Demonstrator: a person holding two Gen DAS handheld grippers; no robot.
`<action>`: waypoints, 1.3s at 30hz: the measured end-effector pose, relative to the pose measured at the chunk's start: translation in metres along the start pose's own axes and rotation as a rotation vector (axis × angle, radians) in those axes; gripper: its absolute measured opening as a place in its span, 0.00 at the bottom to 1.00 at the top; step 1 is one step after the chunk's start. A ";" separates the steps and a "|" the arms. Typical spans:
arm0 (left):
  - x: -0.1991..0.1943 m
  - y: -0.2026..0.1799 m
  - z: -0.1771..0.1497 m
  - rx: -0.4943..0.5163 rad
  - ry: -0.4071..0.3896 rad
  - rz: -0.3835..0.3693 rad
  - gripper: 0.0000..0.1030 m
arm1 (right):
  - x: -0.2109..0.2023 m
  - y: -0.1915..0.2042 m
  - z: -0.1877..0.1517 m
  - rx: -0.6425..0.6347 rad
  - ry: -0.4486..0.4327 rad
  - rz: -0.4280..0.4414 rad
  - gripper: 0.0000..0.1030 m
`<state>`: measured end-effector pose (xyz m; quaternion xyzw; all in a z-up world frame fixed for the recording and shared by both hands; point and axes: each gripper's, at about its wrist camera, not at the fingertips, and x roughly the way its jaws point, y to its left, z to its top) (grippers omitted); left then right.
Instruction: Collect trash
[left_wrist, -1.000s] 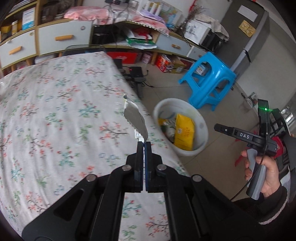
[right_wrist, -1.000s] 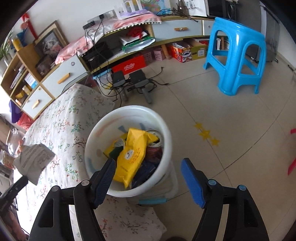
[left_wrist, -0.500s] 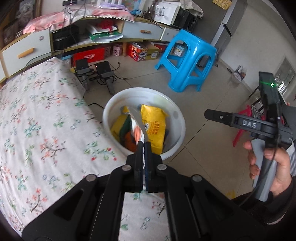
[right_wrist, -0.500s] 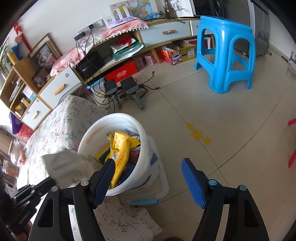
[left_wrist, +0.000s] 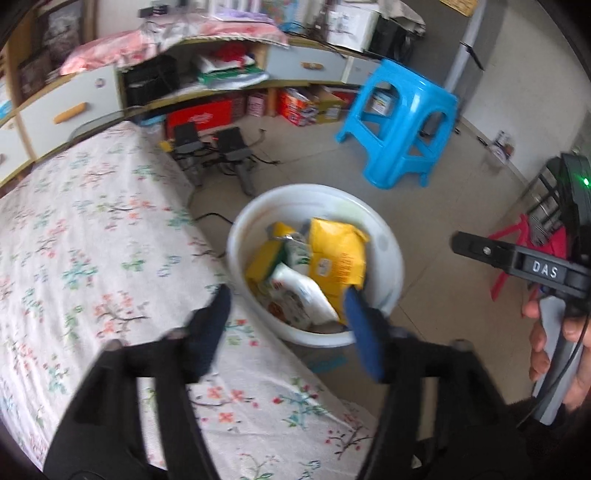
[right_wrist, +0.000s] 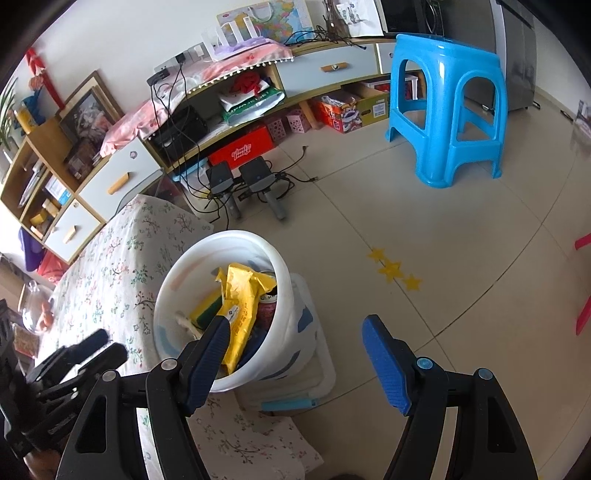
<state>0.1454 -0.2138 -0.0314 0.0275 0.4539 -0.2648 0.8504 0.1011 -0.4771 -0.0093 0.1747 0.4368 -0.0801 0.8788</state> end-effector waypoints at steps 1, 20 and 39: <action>-0.002 0.003 -0.001 -0.006 0.003 0.018 0.73 | 0.000 0.000 0.000 0.003 0.000 0.000 0.73; -0.083 0.066 -0.059 -0.138 0.009 0.269 0.99 | -0.042 0.067 -0.040 -0.166 -0.071 0.017 0.82; -0.143 0.133 -0.131 -0.322 -0.028 0.373 0.99 | -0.032 0.186 -0.132 -0.470 -0.054 0.029 1.00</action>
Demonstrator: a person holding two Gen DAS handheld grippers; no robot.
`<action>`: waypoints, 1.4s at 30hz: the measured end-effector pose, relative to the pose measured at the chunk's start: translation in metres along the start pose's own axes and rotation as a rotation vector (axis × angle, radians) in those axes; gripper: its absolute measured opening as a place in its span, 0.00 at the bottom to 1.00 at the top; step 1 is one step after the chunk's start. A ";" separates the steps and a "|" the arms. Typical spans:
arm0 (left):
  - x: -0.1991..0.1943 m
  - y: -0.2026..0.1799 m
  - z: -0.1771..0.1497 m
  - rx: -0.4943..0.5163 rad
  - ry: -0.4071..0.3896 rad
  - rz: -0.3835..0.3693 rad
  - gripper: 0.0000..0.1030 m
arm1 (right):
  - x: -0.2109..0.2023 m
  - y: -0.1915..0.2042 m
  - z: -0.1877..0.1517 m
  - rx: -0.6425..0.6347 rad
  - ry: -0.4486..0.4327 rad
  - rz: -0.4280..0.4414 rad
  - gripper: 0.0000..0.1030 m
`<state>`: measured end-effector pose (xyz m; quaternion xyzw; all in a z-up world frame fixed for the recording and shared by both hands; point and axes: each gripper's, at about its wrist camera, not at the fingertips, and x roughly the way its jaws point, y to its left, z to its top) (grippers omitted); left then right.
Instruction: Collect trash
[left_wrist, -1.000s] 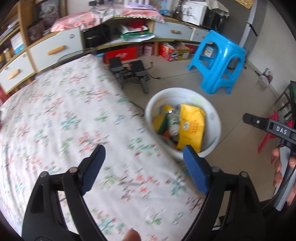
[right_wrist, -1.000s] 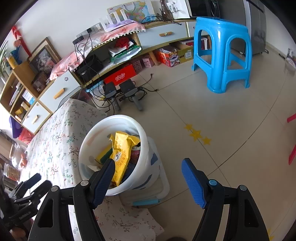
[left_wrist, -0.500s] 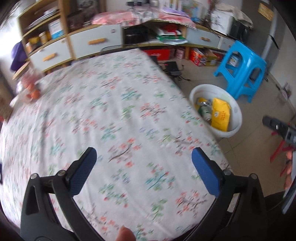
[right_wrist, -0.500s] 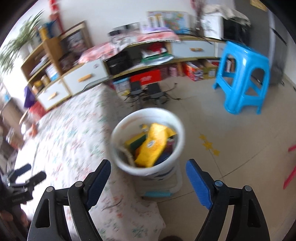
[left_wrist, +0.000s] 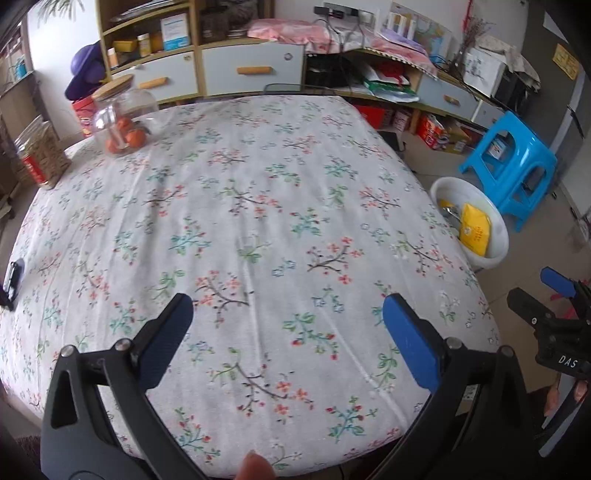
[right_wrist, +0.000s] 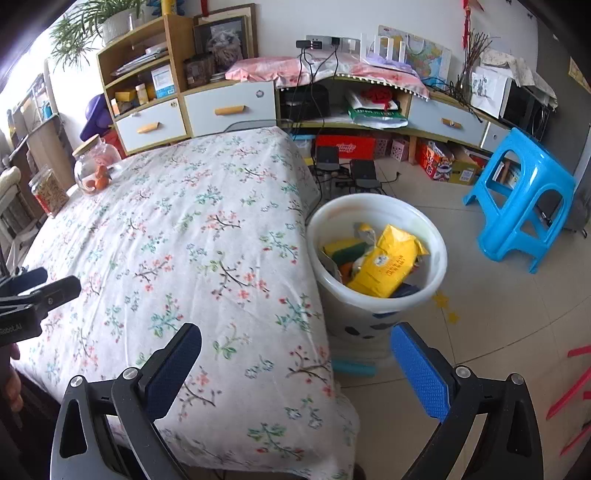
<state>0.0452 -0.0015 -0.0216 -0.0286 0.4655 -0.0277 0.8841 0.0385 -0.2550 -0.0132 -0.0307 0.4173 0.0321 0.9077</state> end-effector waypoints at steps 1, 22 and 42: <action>0.000 0.003 -0.001 -0.007 -0.001 0.008 0.99 | 0.000 0.001 0.000 0.006 -0.002 0.002 1.00; -0.014 0.020 -0.013 -0.018 -0.034 0.046 0.99 | -0.007 0.014 0.008 0.016 -0.076 -0.009 1.00; -0.019 0.022 -0.010 -0.029 -0.065 0.068 0.99 | -0.011 0.006 0.011 0.056 -0.107 -0.029 1.00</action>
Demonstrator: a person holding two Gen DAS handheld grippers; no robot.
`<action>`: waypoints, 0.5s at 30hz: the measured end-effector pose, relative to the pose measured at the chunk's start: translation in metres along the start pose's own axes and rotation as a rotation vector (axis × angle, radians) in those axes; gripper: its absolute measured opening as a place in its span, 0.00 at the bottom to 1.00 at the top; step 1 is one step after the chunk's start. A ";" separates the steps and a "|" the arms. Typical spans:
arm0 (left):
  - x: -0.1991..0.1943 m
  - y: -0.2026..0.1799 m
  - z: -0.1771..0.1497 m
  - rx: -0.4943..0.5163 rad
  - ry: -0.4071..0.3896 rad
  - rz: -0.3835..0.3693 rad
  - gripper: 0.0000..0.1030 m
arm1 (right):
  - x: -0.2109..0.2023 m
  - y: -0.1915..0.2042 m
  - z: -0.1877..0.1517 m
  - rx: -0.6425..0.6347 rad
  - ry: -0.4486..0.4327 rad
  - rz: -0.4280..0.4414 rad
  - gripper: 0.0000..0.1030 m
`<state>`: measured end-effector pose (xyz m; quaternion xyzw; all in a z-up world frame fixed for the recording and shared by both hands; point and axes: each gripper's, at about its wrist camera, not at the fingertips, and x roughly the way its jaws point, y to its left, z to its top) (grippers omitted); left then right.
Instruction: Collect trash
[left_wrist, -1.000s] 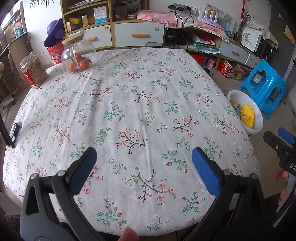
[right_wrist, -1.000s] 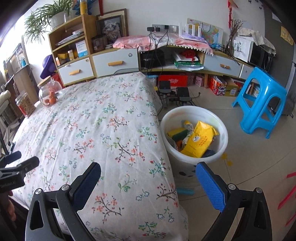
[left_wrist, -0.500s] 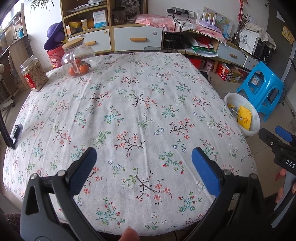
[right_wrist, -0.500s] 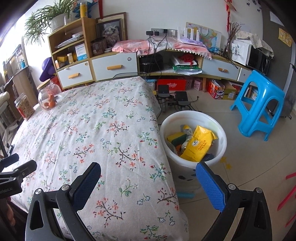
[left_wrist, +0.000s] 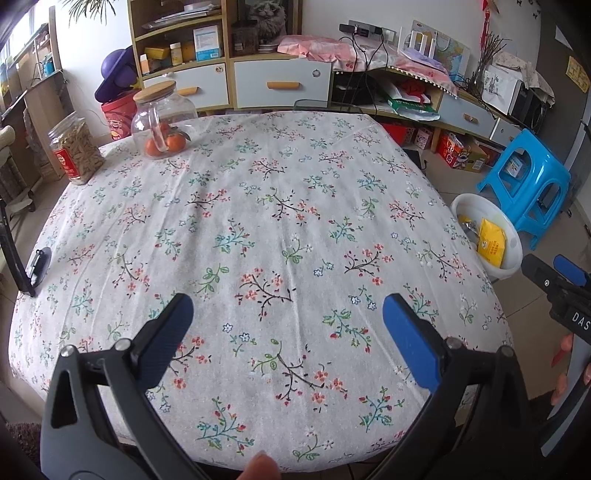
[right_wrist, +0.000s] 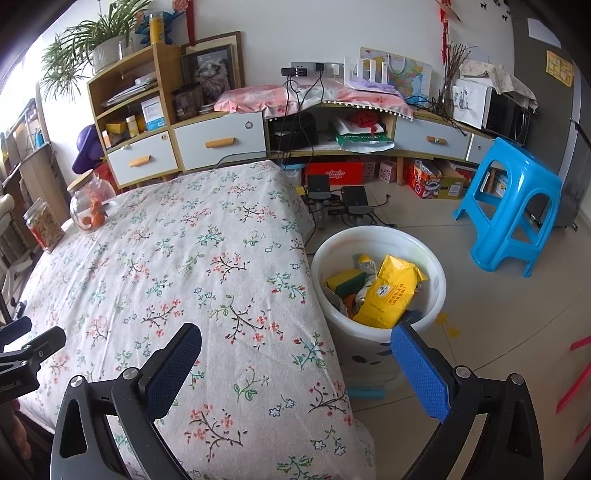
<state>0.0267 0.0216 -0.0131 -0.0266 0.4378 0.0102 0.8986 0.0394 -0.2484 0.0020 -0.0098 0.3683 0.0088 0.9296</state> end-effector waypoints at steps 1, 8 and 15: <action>0.000 0.000 0.000 0.000 -0.001 0.001 0.99 | 0.000 0.000 0.000 0.000 -0.002 -0.001 1.00; -0.002 -0.002 0.000 0.002 -0.009 0.003 0.99 | -0.001 -0.001 0.001 0.005 -0.003 -0.002 1.00; -0.006 -0.004 0.002 0.004 -0.026 0.007 0.99 | -0.002 -0.003 0.003 0.016 -0.007 -0.002 1.00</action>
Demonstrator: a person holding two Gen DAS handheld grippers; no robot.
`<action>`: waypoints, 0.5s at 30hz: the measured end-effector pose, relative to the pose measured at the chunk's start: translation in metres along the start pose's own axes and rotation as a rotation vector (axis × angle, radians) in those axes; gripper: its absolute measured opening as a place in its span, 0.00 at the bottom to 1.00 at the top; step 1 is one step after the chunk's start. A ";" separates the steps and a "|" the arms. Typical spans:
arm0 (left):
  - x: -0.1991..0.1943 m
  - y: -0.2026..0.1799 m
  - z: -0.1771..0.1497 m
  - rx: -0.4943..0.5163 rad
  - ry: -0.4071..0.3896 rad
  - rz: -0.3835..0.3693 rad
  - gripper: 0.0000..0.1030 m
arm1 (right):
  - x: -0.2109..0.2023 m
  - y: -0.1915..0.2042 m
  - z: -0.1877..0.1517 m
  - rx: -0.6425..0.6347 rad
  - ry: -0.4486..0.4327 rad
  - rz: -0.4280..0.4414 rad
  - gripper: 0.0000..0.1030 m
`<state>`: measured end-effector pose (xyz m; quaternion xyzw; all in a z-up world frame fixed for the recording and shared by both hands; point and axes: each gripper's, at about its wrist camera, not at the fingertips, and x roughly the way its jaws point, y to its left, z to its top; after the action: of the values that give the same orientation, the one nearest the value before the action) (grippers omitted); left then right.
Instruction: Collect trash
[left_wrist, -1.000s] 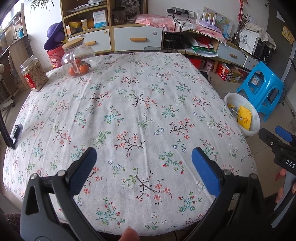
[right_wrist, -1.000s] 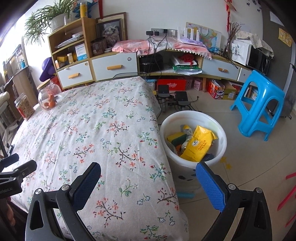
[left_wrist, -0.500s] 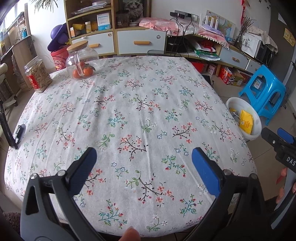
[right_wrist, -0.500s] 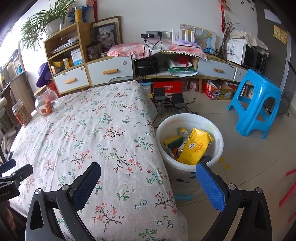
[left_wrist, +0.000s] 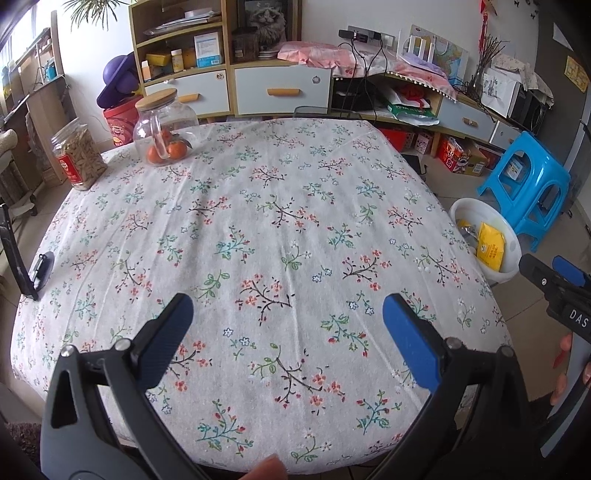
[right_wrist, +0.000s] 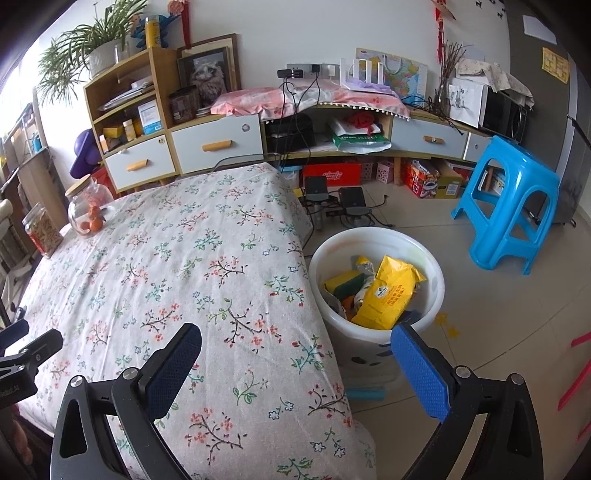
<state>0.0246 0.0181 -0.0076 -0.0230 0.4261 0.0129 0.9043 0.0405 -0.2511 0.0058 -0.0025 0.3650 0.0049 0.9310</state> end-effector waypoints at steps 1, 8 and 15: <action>0.000 0.000 0.000 0.001 -0.002 0.001 0.99 | 0.000 0.000 0.000 -0.001 -0.001 0.000 1.00; -0.001 -0.001 0.000 0.001 -0.007 0.002 0.99 | 0.000 0.001 -0.001 -0.005 -0.004 -0.004 1.00; -0.003 -0.002 0.000 0.006 -0.015 -0.006 0.99 | 0.000 0.002 0.000 -0.004 -0.012 -0.011 1.00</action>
<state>0.0228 0.0157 -0.0048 -0.0216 0.4195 0.0091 0.9075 0.0405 -0.2487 0.0057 -0.0065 0.3592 0.0008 0.9332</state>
